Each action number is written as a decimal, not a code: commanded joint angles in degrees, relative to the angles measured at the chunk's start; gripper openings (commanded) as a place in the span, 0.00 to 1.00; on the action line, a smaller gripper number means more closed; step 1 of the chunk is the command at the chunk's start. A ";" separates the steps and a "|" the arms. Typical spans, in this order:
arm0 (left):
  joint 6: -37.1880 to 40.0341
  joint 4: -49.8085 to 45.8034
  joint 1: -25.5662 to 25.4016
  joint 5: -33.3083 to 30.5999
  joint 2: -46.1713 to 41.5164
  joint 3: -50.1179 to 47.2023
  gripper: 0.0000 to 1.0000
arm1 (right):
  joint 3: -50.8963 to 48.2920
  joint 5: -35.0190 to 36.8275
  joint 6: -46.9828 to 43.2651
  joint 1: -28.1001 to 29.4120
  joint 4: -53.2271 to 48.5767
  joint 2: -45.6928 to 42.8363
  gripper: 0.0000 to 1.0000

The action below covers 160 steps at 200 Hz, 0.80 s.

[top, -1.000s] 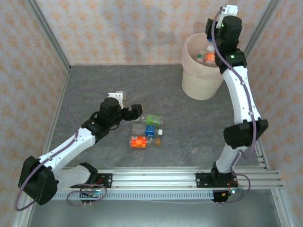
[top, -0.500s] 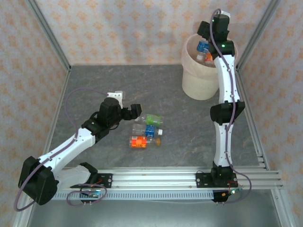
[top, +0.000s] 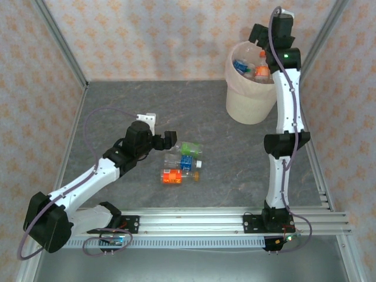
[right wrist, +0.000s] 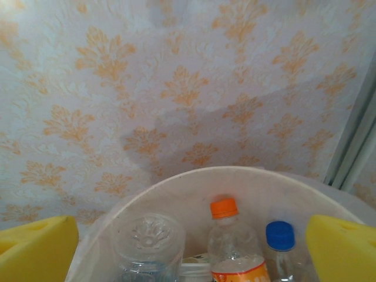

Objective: Put the plastic bottles in the bin

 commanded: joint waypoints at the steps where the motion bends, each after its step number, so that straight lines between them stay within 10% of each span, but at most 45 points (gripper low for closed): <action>1: 3.40 -0.67 -0.50 -1.12 1.54 2.30 1.00 | 0.03 2.84 -1.21 0.06 -1.85 -3.42 0.99; 30: 7.59 -2.07 -2.20 -2.93 3.25 3.60 1.00 | -4.02 1.97 -1.10 0.07 -0.59 -7.80 0.99; 88: 16.92 3.29 -2.86 1.40 7.51 4.01 1.00 | -43.88 2.29 -4.52 0.06 17.70 -32.36 0.99; 160: 35.74 -13.52 -8.48 -2.02 22.46 18.68 0.98 | -78.87 -20.55 4.26 0.24 36.56 -55.66 0.99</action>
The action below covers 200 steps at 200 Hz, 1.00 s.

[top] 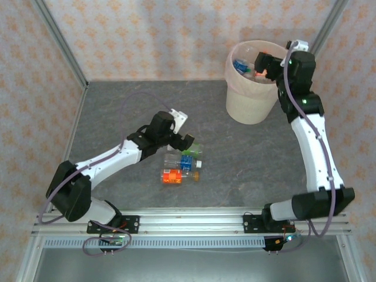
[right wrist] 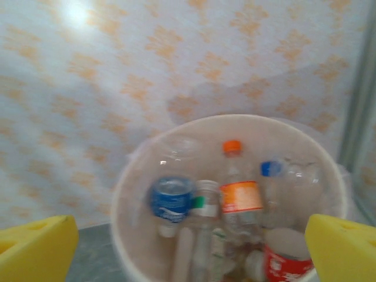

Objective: Put the plastic bottles in the bin

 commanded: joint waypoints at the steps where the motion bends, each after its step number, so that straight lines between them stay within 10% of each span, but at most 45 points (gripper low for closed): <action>1: 10.54 -8.87 -2.05 -3.31 3.54 3.99 0.97 | -6.96 -8.70 4.49 0.22 7.77 -4.87 0.99; 100: 34.78 -24.85 -6.33 -0.46 22.63 21.43 0.96 | -24.26 -12.51 9.31 0.43 7.71 -17.86 0.99; 200: 37.03 -27.23 -4.08 2.68 34.99 33.63 0.84 | -26.74 -11.51 8.64 0.57 8.05 -18.18 0.99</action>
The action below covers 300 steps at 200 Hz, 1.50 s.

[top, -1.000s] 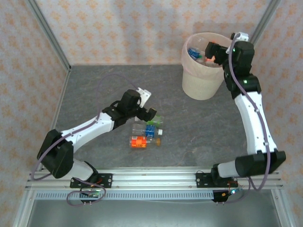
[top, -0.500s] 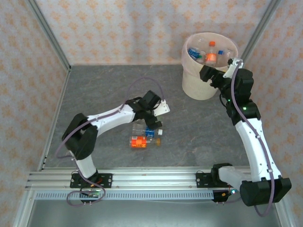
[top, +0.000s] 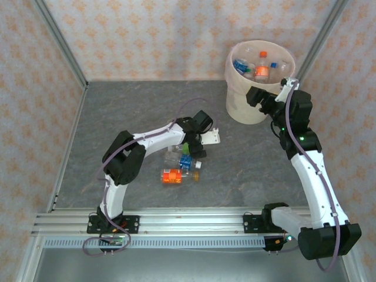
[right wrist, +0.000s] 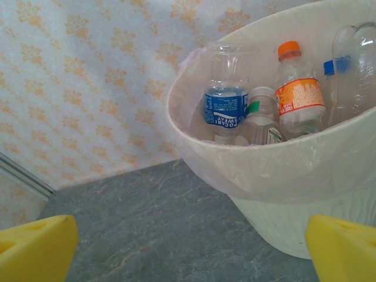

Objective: Put the plastic bottles in the bin

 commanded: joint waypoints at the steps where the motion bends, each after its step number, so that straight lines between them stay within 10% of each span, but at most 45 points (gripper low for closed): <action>1: 1.17 -3.73 1.85 1.33 1.55 2.91 0.84 | -0.73 -0.05 -0.12 0.41 2.32 -0.97 1.00; 157: -9.39 -1.59 7.60 1.54 2.98 11.82 0.42 | -2.25 -0.19 0.80 0.67 3.18 -0.87 0.99; 229: -39.70 14.69 10.91 6.12 -13.09 6.11 0.00 | -9.16 -7.00 5.26 5.39 10.53 -0.60 0.99; 300: -64.87 25.77 10.88 0.60 -26.85 -7.26 0.00 | -16.07 -9.36 3.71 17.20 24.35 3.98 0.99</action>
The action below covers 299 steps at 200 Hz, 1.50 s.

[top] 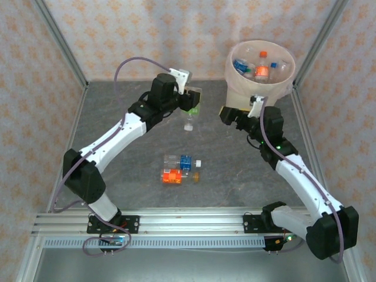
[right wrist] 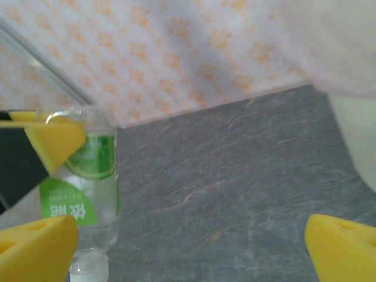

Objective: Put the plastic bottles in the bin

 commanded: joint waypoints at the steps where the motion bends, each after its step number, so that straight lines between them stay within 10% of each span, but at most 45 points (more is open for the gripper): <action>1: -12.68 4.27 -0.06 -3.18 -2.75 -4.26 0.00 | 0.50 -2.68 -1.88 3.96 7.12 2.62 0.99; 95: -22.51 8.25 -0.51 -10.41 -12.89 -14.69 0.00 | 9.63 -1.73 -11.10 17.46 12.53 19.63 0.99; 169: -22.39 6.30 -0.52 -15.40 -12.44 -14.67 0.00 | 8.52 -13.99 -7.08 18.33 23.33 20.79 0.99; 240: -23.84 10.43 -0.41 -11.61 -12.72 -16.12 0.00 | 10.38 -4.90 -6.76 18.37 15.65 23.91 1.00; 289: -23.20 8.68 -0.46 -10.35 -12.48 -15.18 0.00 | 10.18 1.54 -6.29 18.33 15.94 21.93 0.65; 299: -22.93 8.74 -0.41 -9.77 -12.72 -15.07 0.23 | 10.30 4.31 -7.74 18.24 14.43 20.74 0.61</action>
